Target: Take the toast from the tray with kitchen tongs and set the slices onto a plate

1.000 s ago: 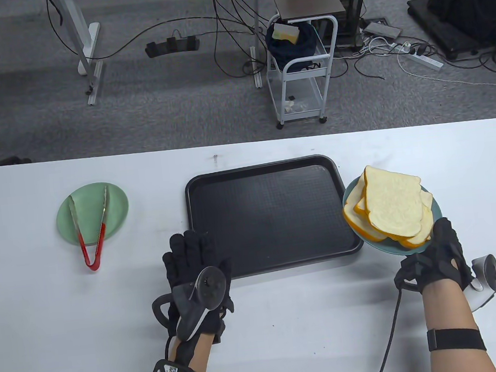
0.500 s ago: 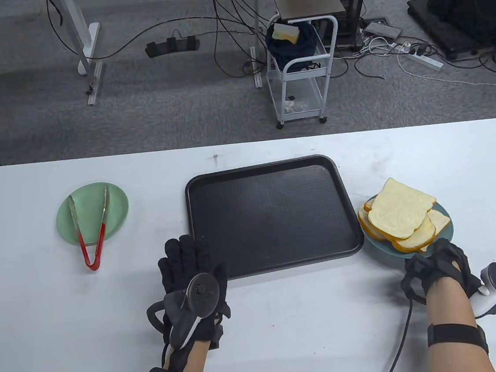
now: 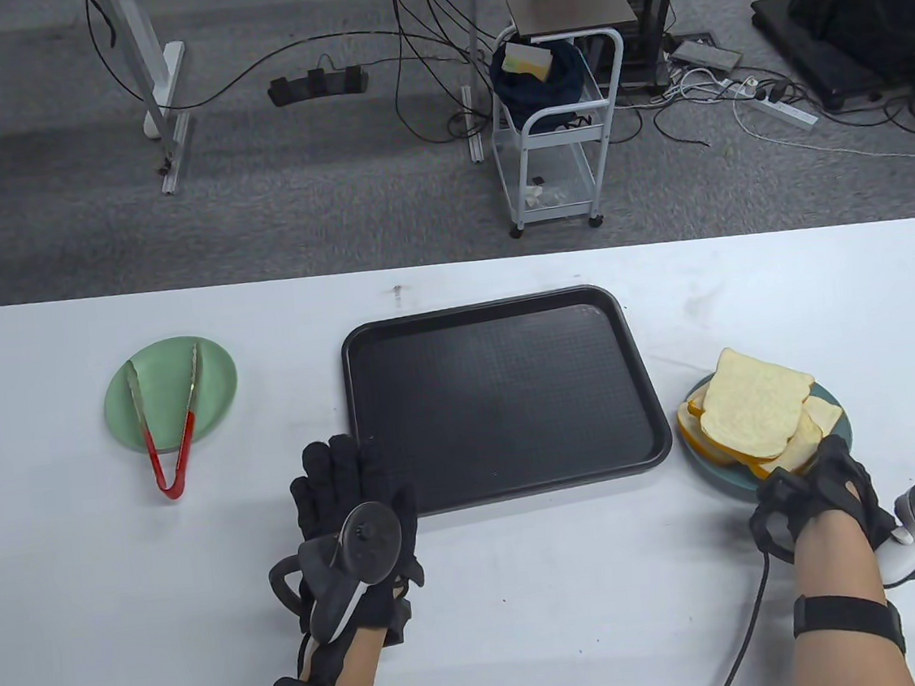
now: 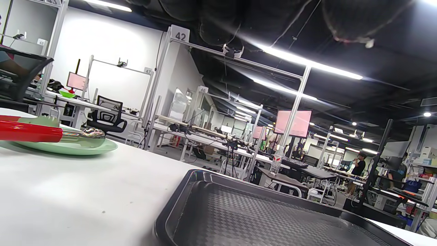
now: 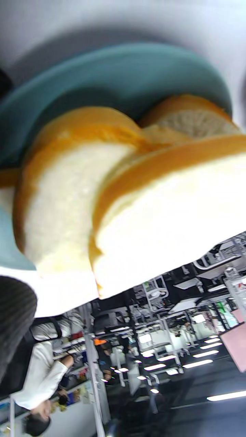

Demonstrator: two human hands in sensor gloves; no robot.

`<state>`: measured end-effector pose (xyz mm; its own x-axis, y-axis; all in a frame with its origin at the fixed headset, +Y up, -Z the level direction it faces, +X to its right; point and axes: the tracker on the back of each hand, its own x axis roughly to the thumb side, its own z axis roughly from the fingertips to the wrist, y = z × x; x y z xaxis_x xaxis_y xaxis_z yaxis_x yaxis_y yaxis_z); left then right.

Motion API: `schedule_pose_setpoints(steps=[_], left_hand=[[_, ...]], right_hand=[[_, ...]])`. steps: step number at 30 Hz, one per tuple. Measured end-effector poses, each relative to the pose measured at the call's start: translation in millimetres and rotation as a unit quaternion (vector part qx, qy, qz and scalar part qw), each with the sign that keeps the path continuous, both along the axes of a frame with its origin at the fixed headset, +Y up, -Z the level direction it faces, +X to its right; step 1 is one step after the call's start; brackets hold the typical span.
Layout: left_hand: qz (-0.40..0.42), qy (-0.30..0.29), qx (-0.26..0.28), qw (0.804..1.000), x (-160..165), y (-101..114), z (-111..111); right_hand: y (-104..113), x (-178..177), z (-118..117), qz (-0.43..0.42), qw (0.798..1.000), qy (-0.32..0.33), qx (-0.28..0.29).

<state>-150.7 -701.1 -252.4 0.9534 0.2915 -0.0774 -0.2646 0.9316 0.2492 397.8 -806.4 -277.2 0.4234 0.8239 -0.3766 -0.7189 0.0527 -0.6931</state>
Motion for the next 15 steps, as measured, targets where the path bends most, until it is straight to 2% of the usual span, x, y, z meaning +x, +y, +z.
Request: schedule_pose_setpoints(steps=[7,10,12,15], left_hand=[[0.0,-0.006,0.003,1.0,1.8,0.8,0.4],[0.002,-0.01,0.006,1.0,2.5,3.0,1.2],[0.005,-0.013,0.008,1.0,3.2,4.5,1.9],[0.002,-0.016,0.012,1.0,4.8,5.8,3.2]], right_hand=[[20.7,-11.6,-7.3,0.138,0.987,0.079,-0.028],[48.9,-24.0,-11.1,0.223,0.97,0.097,0.004],[77.2,-42.2,-12.7,0.287,0.95,0.114,0.05],[109.9,-73.5,-13.2,0.333,0.923,0.158,0.111]])
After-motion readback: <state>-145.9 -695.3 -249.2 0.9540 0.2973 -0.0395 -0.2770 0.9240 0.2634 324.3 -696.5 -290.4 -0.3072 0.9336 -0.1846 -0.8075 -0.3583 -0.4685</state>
